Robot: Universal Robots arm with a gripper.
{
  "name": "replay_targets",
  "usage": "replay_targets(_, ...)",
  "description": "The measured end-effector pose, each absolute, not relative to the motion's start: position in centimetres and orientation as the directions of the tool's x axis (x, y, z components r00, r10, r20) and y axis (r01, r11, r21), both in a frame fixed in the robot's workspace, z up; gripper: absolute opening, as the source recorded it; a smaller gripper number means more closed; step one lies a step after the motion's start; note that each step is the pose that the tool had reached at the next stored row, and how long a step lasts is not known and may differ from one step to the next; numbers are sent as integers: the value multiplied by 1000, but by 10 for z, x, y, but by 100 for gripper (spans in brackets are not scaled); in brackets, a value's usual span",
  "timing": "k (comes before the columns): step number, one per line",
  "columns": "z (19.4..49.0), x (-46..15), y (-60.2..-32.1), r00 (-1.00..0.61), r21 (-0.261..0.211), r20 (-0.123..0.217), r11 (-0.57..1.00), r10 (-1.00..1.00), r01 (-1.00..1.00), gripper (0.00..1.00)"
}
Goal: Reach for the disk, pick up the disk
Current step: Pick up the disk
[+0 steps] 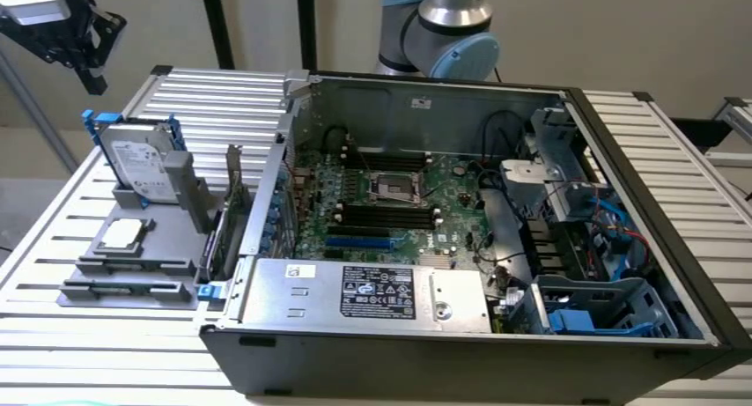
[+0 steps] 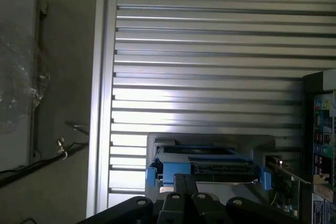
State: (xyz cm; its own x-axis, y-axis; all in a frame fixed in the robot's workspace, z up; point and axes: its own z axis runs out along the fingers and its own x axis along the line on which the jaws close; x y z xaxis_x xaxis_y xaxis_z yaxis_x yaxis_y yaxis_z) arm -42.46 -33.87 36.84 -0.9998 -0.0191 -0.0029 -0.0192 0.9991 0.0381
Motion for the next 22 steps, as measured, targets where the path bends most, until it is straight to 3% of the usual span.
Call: replay_targets(22, 367, -425, -339, -925, 39, -3, 924, -380, -380, 11)
